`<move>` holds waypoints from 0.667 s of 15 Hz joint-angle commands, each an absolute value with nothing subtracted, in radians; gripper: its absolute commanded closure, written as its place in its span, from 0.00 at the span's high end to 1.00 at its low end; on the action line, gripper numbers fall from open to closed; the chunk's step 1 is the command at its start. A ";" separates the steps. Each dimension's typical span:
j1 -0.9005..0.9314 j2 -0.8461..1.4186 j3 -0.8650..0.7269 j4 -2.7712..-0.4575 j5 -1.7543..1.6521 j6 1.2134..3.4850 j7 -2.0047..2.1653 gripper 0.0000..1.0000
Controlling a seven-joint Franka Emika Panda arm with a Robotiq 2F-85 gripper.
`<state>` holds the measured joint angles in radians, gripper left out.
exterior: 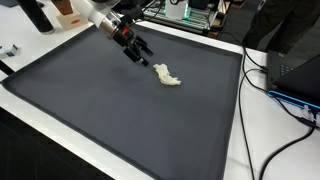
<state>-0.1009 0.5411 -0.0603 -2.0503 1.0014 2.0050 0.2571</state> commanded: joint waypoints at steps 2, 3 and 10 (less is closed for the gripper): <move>-0.092 0.594 -0.073 -1.969 0.987 1.956 0.331 1.00; -0.086 0.600 -0.074 -1.956 0.979 1.956 0.351 1.00; -0.047 0.624 -0.078 -1.869 0.910 1.951 0.469 1.00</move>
